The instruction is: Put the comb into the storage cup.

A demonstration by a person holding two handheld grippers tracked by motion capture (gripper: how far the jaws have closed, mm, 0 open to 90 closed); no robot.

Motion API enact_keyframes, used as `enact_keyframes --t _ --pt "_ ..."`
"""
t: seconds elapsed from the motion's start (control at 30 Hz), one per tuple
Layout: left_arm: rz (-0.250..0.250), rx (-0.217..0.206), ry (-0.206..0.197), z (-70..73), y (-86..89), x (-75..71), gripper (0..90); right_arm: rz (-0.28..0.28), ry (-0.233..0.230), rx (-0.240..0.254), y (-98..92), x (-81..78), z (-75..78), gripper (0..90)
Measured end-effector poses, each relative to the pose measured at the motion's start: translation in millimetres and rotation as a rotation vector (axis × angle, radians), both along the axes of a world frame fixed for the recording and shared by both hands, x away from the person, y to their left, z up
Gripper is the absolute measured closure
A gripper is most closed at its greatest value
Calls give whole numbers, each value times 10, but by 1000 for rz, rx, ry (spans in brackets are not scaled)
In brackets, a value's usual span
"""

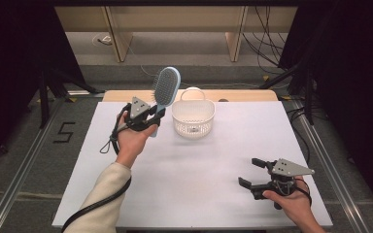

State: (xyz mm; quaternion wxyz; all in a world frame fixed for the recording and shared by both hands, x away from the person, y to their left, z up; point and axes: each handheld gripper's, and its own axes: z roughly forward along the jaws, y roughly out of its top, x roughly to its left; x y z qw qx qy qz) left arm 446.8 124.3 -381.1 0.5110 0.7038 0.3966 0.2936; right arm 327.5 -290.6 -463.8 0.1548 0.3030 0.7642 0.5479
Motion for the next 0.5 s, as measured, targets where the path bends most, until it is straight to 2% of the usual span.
enact_keyframes --t 0.5 --pt "-7 0 -2 17 -26 16 697 1 -1 0 0 -1 1 108"
